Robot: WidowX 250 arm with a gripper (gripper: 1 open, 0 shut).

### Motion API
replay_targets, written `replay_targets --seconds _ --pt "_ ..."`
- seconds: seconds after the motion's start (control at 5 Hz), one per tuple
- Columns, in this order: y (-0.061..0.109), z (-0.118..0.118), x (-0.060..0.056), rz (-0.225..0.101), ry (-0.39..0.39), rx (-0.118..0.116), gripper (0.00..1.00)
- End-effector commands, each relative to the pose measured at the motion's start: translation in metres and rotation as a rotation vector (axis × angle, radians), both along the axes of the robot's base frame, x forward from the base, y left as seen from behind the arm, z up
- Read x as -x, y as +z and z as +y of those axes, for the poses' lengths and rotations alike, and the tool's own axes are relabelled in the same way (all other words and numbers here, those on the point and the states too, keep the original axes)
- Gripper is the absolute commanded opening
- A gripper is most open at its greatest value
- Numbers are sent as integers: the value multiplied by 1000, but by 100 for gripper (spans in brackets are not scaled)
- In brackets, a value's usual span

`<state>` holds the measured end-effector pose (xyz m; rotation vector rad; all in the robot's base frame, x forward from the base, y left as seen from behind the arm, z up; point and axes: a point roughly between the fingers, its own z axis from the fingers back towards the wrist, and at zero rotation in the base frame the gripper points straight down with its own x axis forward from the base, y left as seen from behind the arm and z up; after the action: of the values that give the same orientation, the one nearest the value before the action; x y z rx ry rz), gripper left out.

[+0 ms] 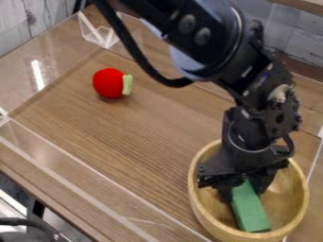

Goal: Remove the green stick from the brown bowl and put it on the table

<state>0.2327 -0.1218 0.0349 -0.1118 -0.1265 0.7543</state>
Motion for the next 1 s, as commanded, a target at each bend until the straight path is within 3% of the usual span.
replay_targets --seconds 0.0,0.6,0.8 --pt "14 -11 -5 -42 -37 14 0" --pt "77 -23 -35 -61 -304 45 0" --pt "98 -22 -43 -79 -298 62 0"
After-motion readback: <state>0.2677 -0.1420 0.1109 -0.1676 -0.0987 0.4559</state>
